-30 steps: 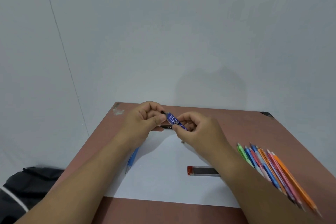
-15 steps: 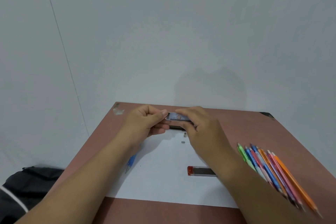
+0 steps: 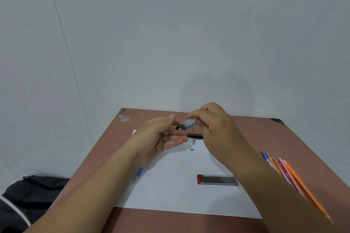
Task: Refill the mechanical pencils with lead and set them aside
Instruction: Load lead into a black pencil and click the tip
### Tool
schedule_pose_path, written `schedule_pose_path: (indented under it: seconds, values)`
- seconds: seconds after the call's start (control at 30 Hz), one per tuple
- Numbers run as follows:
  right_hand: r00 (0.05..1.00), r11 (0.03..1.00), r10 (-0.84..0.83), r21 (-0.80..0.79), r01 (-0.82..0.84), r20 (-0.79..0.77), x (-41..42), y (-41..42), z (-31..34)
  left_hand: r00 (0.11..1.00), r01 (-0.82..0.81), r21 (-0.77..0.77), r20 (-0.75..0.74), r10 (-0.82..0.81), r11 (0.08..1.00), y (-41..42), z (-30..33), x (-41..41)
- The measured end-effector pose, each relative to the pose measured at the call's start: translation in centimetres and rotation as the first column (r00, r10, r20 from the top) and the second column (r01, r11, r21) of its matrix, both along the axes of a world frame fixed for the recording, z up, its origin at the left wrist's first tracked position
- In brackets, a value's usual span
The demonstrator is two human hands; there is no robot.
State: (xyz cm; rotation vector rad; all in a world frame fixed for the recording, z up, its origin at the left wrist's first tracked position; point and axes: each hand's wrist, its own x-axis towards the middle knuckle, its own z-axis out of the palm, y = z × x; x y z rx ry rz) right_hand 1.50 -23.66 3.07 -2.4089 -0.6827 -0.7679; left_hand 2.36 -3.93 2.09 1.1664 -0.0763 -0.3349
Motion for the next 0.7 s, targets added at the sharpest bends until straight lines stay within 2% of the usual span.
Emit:
schedule_pose_path:
  seconds: [0.1, 0.23, 0.33, 0.5, 0.7]
  values:
    - [0.999, 0.988, -0.026, -0.150, 0.030, 0.027, 0.0, 0.0, 1.3, 0.999, 0.027, -0.102, -0.020, -0.029, 0.994, 0.3, 0.1, 0.1]
    - [0.998, 0.949, -0.063, -0.312, 0.055, -0.015, 0.1, -0.1, 3.0, 1.000, 0.021, -0.110, -0.010, -0.023, 0.994, 0.5, -0.1, 0.2]
    - [1.000, 0.963, -0.017, -0.268, 0.021, 0.016, 0.1, -0.2, 3.7, 0.998, 0.040, -0.168, -0.032, -0.046, 0.985, 0.4, 0.1, 0.1]
    - [0.999, 0.978, 0.011, -0.209, -0.018, -0.036, -0.2, -0.3, 4.0, 0.990, 0.088, -0.259, -0.084, -0.113, 0.962, 0.6, 0.3, 0.1]
    - [0.999, 0.980, 0.023, -0.197, -0.016, 0.033, -0.2, -0.2, 2.9, 0.991, 0.106, -0.218, -0.052, -0.120, 0.970, 0.7, -0.2, 0.6]
